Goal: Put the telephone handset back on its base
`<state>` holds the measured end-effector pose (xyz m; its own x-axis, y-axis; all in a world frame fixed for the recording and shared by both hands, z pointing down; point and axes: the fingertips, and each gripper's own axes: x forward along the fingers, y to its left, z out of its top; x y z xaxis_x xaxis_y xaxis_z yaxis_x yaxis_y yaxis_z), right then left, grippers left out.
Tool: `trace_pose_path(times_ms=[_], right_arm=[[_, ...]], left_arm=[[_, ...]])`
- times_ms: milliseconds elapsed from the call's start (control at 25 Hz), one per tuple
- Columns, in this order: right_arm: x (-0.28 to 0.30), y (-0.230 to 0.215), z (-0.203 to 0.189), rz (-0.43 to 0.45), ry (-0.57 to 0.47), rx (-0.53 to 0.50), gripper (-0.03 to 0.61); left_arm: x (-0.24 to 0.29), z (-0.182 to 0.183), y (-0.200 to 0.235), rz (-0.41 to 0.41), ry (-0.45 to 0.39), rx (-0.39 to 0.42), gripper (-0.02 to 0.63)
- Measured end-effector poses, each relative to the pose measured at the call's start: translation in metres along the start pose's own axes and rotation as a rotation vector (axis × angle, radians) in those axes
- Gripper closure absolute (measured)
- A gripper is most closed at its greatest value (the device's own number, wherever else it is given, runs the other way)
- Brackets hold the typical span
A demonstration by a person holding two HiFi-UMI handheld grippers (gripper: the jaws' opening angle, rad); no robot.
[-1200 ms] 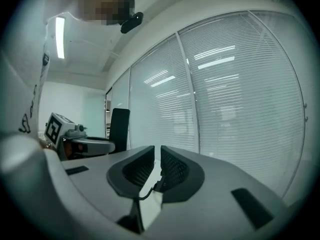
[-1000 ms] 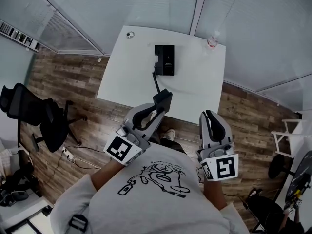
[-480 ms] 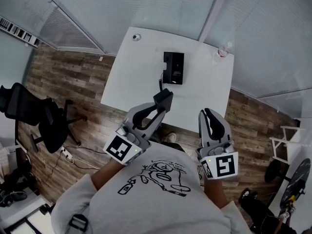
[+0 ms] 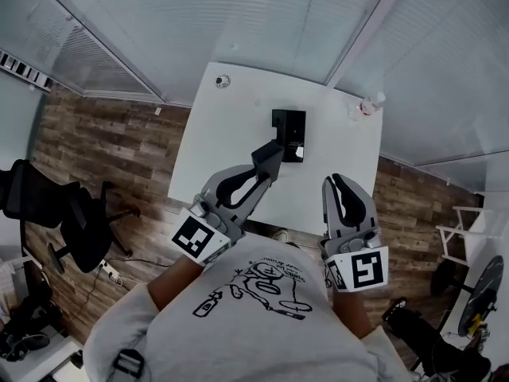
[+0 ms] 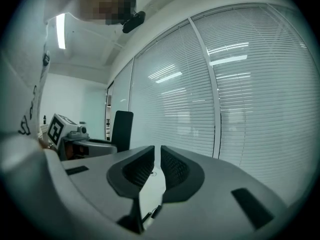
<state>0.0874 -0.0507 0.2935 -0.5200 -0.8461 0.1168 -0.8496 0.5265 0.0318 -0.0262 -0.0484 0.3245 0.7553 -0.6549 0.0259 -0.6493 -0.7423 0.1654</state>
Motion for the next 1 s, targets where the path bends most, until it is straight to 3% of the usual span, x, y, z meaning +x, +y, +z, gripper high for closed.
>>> trace_pose_path(times_ms=[680,1000], right_arm=[[0.032,-0.005,-0.022,-0.053,0.031,0.020,0.546],[0.045,0.006,-0.075,-0.001,0.136,0.051,0.545]], left_arm=[[0.021,-0.021,0.030,-0.097,0.047,-0.078,0.546],[0.038,-0.049,0.042,-0.121,0.086,-0.169,0.546]])
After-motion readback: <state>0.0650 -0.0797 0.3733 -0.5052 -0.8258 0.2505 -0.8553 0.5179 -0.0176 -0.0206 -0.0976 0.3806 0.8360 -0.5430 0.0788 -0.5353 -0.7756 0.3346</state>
